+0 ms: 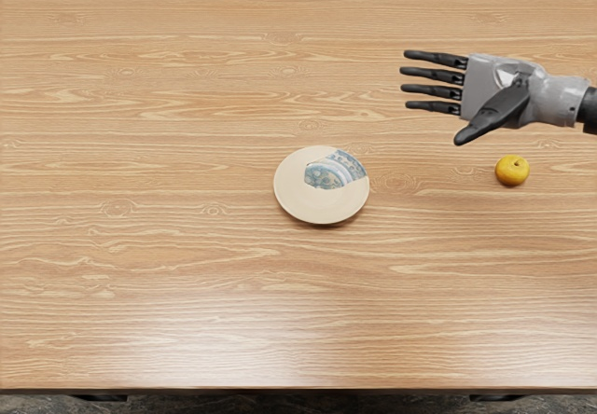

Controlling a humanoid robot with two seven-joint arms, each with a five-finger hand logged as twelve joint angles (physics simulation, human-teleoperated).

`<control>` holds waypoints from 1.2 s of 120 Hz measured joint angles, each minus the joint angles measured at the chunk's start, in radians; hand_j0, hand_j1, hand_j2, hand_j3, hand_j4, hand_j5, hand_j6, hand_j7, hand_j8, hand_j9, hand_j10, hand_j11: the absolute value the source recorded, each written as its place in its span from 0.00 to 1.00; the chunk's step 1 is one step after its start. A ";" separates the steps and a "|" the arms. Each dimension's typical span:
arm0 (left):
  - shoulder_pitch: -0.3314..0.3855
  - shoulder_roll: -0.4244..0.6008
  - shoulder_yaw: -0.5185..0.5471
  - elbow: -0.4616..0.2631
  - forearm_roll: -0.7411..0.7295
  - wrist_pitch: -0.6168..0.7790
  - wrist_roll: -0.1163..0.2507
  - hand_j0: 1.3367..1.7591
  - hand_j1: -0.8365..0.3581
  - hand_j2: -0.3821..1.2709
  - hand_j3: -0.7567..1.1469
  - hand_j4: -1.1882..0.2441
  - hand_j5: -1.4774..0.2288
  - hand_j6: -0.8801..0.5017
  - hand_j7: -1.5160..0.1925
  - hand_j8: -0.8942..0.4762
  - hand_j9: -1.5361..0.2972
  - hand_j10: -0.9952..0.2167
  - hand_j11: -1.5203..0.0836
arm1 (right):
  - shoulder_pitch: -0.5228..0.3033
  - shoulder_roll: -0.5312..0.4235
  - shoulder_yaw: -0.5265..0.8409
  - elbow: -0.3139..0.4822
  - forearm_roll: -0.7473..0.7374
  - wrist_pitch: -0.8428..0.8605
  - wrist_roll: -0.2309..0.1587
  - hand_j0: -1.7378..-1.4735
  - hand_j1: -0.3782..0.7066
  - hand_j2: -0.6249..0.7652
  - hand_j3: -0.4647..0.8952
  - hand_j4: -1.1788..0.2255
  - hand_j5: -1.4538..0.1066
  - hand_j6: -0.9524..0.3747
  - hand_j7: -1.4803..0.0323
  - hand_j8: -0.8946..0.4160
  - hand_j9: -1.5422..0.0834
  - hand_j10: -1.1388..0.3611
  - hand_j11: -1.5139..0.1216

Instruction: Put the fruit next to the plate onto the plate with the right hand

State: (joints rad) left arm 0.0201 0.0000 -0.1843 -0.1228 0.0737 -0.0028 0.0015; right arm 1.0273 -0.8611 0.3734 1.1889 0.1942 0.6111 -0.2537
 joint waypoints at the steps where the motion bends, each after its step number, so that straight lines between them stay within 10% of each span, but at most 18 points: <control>1: 0.000 0.000 0.000 0.000 0.000 0.000 0.000 0.76 0.97 0.23 0.40 0.82 0.85 0.62 0.87 0.64 0.82 0.80 0.93 | 0.000 0.000 0.000 0.000 0.000 0.000 0.000 0.30 0.03 0.45 0.34 0.84 0.93 0.72 0.98 0.68 0.95 0.76 0.93; 28: 0.000 0.000 0.000 0.000 0.000 0.000 0.000 0.76 0.97 0.23 0.40 0.82 0.85 0.62 0.87 0.64 0.82 0.80 0.93 | 0.000 -0.007 0.021 -0.025 -0.034 0.000 -0.001 0.30 0.03 0.45 0.34 0.84 0.93 0.72 0.98 0.68 0.95 0.76 0.93; 59: 0.001 0.000 0.000 0.000 0.000 0.000 0.000 0.76 0.97 0.23 0.40 0.82 0.85 0.62 0.87 0.64 0.82 0.80 0.93 | 0.015 -0.025 0.144 -0.040 -0.582 0.000 0.009 0.30 0.03 0.45 0.34 0.84 0.93 0.72 0.98 0.68 0.95 0.76 0.93; 91: 0.000 0.000 0.000 0.000 0.000 0.000 0.000 0.76 0.97 0.23 0.40 0.82 0.85 0.62 0.87 0.64 0.82 0.80 0.93 | 0.001 -0.149 0.049 0.229 -0.767 -0.333 0.002 0.30 0.03 0.45 0.34 0.84 0.93 0.72 0.98 0.68 0.95 0.76 0.93; 118: 0.000 0.000 0.000 0.000 0.000 0.001 0.000 0.76 0.97 0.23 0.40 0.82 0.85 0.62 0.87 0.64 0.82 0.80 0.93 | -0.011 -0.158 -0.052 0.331 -0.818 -0.635 -0.129 0.30 0.03 0.45 0.34 0.84 0.93 0.71 0.98 0.68 0.95 0.76 0.93; 144: 0.001 0.000 0.000 0.000 0.000 0.000 0.000 0.76 0.97 0.23 0.40 0.82 0.85 0.62 0.87 0.64 0.82 0.80 0.93 | -0.032 -0.112 -0.143 0.388 -0.896 -0.915 -0.110 0.30 0.03 0.45 0.34 0.84 0.93 0.71 0.98 0.68 0.95 0.76 0.93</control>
State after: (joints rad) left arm 0.0209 0.0000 -0.1842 -0.1228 0.0738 -0.0025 0.0014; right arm 0.9949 -0.9730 0.2308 1.5774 -0.7019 -0.3039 -0.3641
